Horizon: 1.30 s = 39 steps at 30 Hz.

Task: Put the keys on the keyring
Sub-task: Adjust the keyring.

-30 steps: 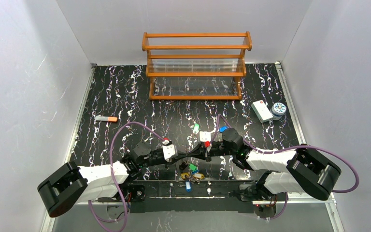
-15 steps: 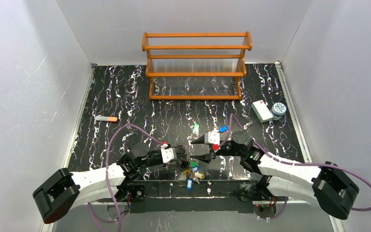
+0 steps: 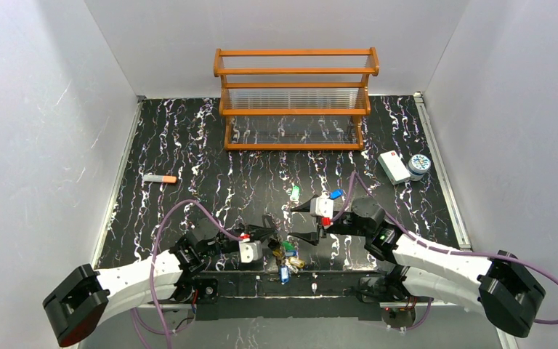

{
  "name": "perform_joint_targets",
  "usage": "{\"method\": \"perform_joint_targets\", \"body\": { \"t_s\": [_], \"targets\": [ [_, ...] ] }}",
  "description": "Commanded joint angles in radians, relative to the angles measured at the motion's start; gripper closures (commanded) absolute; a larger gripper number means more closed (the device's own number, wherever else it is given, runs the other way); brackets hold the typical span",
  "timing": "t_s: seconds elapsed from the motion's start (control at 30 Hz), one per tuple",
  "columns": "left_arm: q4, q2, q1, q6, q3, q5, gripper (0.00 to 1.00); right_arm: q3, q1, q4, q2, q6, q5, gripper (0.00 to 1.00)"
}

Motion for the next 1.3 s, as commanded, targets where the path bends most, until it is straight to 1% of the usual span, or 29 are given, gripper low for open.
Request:
{"method": "perform_joint_targets", "body": {
  "t_s": [0.0,0.07,0.17,0.2,0.27,0.33,0.43,0.5,0.53,0.6,0.8,1.0,1.13,1.27],
  "targets": [
    [0.024,-0.023,-0.004,0.035,0.003,0.011,1.0,0.024,0.003,0.018,0.006,-0.01,0.007,0.28],
    [0.023,-0.023,-0.004,-0.03,0.014,-0.016,1.0,0.026,0.002,0.018,0.015,-0.007,0.008,0.29],
    [0.024,-0.01,-0.004,-0.214,0.037,-0.098,1.0,0.025,0.002,0.02,0.032,0.008,0.011,0.3],
    [0.024,0.0,-0.005,-0.288,0.042,-0.118,1.0,0.023,0.001,0.025,0.036,0.015,0.01,0.31],
    [0.027,0.018,-0.005,-0.362,0.047,-0.126,1.0,0.015,0.003,0.041,0.047,0.032,-0.001,0.35],
    [0.028,0.036,-0.003,-0.432,0.051,-0.155,1.0,0.007,0.002,0.058,0.059,0.053,-0.018,0.43],
    [0.03,0.051,-0.003,-0.535,0.053,-0.234,1.0,0.002,0.002,0.075,0.085,0.087,-0.051,0.63],
    [0.032,0.057,-0.004,-0.565,0.053,-0.258,1.0,0.003,0.002,0.075,0.11,0.104,-0.08,0.77],
    [0.032,0.059,-0.005,-0.568,0.053,-0.261,1.0,0.004,0.002,0.079,0.13,0.113,-0.094,0.82],
    [0.034,0.06,-0.003,-0.574,0.054,-0.266,1.0,0.013,0.003,0.081,0.167,0.134,-0.116,0.86],
    [0.039,0.067,-0.003,-0.566,0.059,-0.258,1.0,0.069,0.002,0.1,0.283,0.161,-0.142,0.87],
    [0.045,0.065,-0.003,-0.534,0.055,-0.209,1.0,0.118,0.002,0.143,0.346,0.149,-0.107,0.82],
    [0.049,0.056,-0.003,-0.477,0.048,-0.158,1.0,0.152,0.002,0.152,0.384,0.137,-0.096,0.8],
    [0.055,0.027,-0.004,-0.384,0.028,-0.099,1.0,0.185,0.002,0.107,0.404,0.117,-0.069,0.79]
  ]
}}
